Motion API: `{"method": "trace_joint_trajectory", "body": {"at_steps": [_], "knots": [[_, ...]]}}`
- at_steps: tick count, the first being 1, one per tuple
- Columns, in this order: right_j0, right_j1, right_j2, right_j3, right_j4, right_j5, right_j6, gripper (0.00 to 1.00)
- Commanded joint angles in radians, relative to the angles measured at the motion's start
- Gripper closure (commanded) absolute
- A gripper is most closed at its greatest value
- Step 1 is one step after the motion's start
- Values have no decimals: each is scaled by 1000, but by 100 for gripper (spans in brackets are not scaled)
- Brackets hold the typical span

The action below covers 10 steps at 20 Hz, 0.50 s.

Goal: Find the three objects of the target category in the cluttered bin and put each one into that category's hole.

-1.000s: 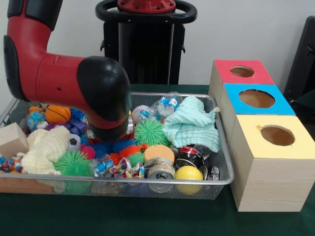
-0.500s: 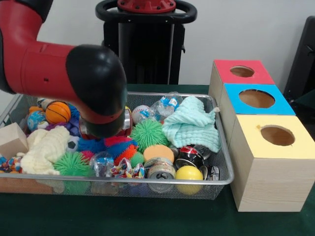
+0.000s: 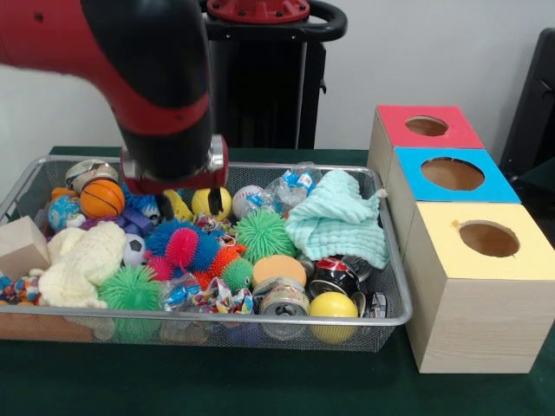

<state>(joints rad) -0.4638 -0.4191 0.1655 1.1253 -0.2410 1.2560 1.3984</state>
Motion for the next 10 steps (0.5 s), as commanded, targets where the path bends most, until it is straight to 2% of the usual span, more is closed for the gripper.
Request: {"method": "trace_joint_trajectory", "body": {"at_steps": [1,4,6,10], "knots": [[-49,-241,77,335,38,-175,-100,0],[-63,-277,76,416,18,-240,-116,0],[-81,-288,81,481,3,-321,-111,0],[-140,-255,113,565,-33,-478,-127,0]]}}
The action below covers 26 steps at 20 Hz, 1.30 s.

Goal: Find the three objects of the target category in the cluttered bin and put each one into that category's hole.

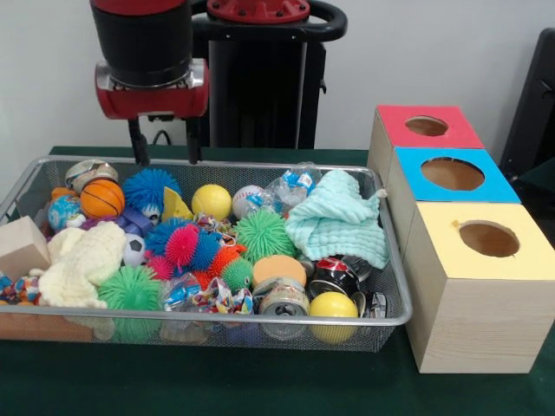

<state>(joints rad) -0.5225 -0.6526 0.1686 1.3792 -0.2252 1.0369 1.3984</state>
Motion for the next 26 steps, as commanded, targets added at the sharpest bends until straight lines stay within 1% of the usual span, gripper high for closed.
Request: {"method": "trace_joint_trajectory", "body": {"at_steps": [1,3,5,7,8,11,13,15,17,18,20,23,26], "knots": [[-102,1,123,323,-57,-305,-134,0],[-130,44,137,333,-86,-379,-141,0],[-139,65,141,345,-110,-437,-119,0],[-92,65,100,330,-136,-441,-49,0],[-80,63,92,331,-134,-446,-25,0],[-39,44,66,326,-128,-422,28,0],[-22,31,57,322,-126,-399,40,0],[-48,27,78,331,-128,-399,5,0],[-99,38,116,338,-133,-407,-59,0],[-128,45,137,338,-134,-405,-95,0],[-163,59,157,323,-137,-387,-137,0],[-200,64,183,306,-138,-346,-176,0],[-220,76,197,291,-146,-322,-183,0]]}}
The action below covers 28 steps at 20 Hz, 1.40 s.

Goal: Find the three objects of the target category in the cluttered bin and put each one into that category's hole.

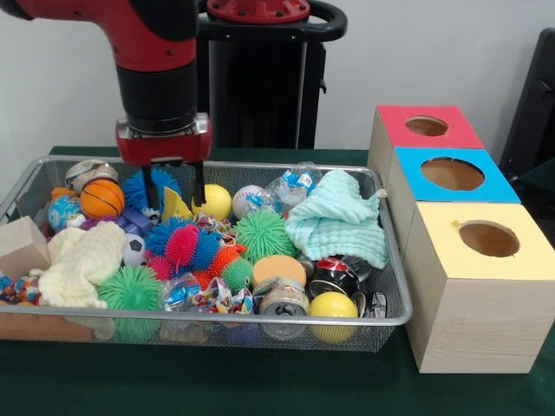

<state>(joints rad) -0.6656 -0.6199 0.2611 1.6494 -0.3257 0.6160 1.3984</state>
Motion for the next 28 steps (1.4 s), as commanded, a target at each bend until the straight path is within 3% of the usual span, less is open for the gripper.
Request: {"method": "trace_joint_trajectory", "body": {"at_steps": [1,7,15,20,28], "knots": [[-84,48,110,17,-46,105,-185,0],[-103,57,123,-6,-55,142,-178,0],[-46,95,96,-84,-90,156,-127,0],[-87,184,129,-159,-97,168,-190,0],[-126,268,168,-340,-92,355,-295,0]]}}
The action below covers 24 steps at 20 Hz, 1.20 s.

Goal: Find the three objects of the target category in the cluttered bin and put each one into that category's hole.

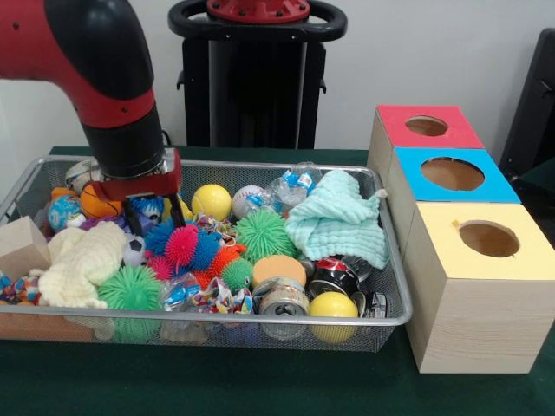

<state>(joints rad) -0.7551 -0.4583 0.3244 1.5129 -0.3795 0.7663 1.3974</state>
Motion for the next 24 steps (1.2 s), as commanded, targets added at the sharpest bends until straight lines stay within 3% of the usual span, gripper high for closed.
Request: {"method": "trace_joint_trajectory", "body": {"at_steps": [1,8,18,24], "knots": [[-37,115,107,-225,-43,218,-298,0],[-76,110,148,-258,-61,305,-345,0],[-47,-23,161,-209,-62,404,-290,0],[-43,-5,169,-234,-81,408,-286,0]]}}
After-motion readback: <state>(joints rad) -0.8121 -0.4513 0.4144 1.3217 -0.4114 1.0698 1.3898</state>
